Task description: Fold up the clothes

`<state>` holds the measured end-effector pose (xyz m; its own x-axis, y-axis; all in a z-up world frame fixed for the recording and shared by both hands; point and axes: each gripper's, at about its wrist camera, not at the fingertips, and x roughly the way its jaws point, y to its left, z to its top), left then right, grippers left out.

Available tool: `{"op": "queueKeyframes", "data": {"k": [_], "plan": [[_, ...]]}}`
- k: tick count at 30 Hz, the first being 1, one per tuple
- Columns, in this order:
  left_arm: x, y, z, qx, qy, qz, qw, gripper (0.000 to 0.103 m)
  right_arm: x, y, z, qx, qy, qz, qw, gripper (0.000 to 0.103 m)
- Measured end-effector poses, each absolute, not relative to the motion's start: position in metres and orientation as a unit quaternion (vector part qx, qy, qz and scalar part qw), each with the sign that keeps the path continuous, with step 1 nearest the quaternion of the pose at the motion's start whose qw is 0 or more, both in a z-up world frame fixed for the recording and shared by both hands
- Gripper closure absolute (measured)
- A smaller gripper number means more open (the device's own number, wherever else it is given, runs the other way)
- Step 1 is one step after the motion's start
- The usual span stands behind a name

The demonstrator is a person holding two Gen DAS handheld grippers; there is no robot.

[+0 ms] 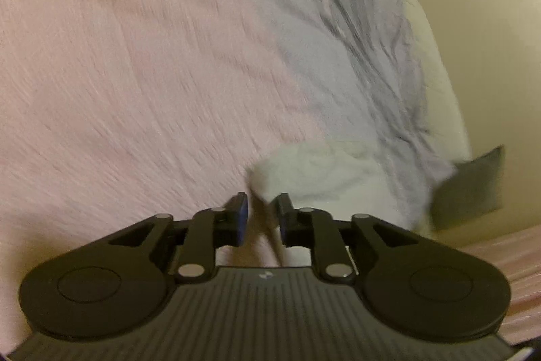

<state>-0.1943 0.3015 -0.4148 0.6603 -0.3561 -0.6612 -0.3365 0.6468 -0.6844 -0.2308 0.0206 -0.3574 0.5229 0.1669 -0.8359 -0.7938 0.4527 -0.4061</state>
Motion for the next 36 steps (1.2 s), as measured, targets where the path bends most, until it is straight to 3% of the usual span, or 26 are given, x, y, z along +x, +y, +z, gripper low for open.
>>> {"op": "queueKeyframes", "data": {"k": [5,9,14,20,23,26,32,33,36], "plan": [[-0.193,0.277,-0.379,-0.341,0.404,-0.06,0.847,0.09,-0.183,-0.001,-0.329,-0.205,0.435,0.308,0.821,0.081],[-0.169,0.231,-0.388,-0.266,0.426,-0.127,0.855,0.089,-0.149,-0.01,-0.327,-0.064,0.469,0.29,0.832,0.081],[-0.156,0.23,-0.406,-0.263,0.442,-0.078,0.854,0.101,-0.154,-0.017,-0.35,-0.059,0.522,0.268,0.807,0.081],[-0.169,0.219,-0.366,-0.231,0.423,-0.05,0.875,0.09,-0.145,-0.016,-0.347,-0.066,0.551,0.261,0.79,0.081],[-0.165,0.208,-0.381,-0.228,0.46,-0.027,0.858,0.079,-0.141,-0.015,-0.346,-0.069,0.566,0.257,0.781,0.081],[-0.172,0.2,-0.388,-0.237,0.492,0.007,0.838,0.082,-0.137,-0.016,-0.342,-0.07,0.58,0.251,0.772,0.081],[-0.209,0.183,-0.328,-0.242,0.532,0.05,0.81,0.076,-0.144,-0.045,-0.289,-0.047,0.599,0.214,0.77,0.081],[-0.216,0.179,-0.316,-0.235,0.537,0.056,0.808,0.074,-0.146,-0.05,-0.274,-0.042,0.59,0.205,0.78,0.079],[-0.241,0.164,-0.277,-0.204,0.54,0.068,0.814,0.066,-0.151,-0.058,-0.23,-0.023,0.566,0.194,0.801,0.058]]}}
